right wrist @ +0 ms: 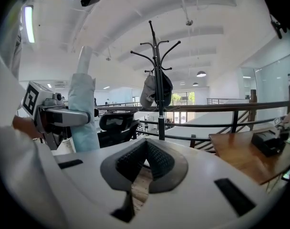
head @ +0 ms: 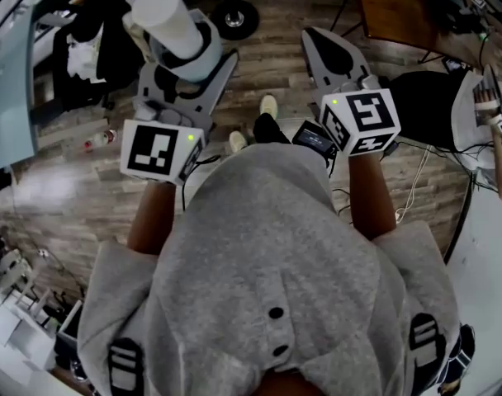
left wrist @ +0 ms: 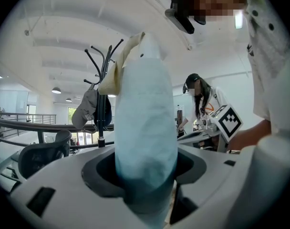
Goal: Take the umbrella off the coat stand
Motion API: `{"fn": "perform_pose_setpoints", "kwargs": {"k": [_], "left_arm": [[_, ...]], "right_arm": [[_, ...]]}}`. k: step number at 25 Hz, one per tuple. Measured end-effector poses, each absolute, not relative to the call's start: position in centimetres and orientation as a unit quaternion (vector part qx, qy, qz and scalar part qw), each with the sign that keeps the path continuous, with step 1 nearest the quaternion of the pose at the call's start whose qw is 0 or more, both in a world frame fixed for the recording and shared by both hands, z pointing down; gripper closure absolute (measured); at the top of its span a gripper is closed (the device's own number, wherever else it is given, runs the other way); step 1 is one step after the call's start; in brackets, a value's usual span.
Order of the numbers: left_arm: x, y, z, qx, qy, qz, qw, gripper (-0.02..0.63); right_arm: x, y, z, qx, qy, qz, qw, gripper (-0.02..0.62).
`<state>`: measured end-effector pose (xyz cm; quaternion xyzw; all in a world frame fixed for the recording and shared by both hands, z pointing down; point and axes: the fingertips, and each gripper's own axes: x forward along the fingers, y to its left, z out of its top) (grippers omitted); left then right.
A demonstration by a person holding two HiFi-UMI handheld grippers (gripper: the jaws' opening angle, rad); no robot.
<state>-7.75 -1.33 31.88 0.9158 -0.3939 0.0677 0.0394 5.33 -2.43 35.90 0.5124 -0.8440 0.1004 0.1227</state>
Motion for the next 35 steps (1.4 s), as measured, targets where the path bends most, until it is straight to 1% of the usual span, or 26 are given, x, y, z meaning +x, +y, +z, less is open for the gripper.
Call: {"fn": "perform_pose_setpoints", "kwargs": {"k": [6,12,23,26,30,35], "left_arm": [[-11.5,2.7,32.7,0.917,-0.39,0.056,0.058,0.325],[-12.3,5.2,33.9,0.916,-0.39,0.052,0.08,0.325],[-9.1,7.3,32.4,0.907,-0.411,0.07,0.058,0.327],[-8.4,7.7,32.4,0.908,-0.406,0.084,0.054,0.327],[-6.5,8.6,31.8,0.913,-0.398,0.072,0.051,0.325],[-6.3,9.3,32.1,0.914,-0.395,0.079,0.049,0.327]], "right_arm": [[1.9,2.6,36.3,0.52,-0.837,0.094,0.146,0.586],[1.4,5.9,36.6,0.523,-0.831,0.101,0.161,0.586],[6.1,6.9,34.6,0.536,-0.829,0.108,0.116,0.586],[7.2,7.1,34.5,0.538,-0.828,0.11,0.112,0.586],[8.8,7.9,34.1,0.539,-0.828,0.106,0.115,0.586],[9.1,8.6,34.2,0.54,-0.827,0.108,0.112,0.586]]}}
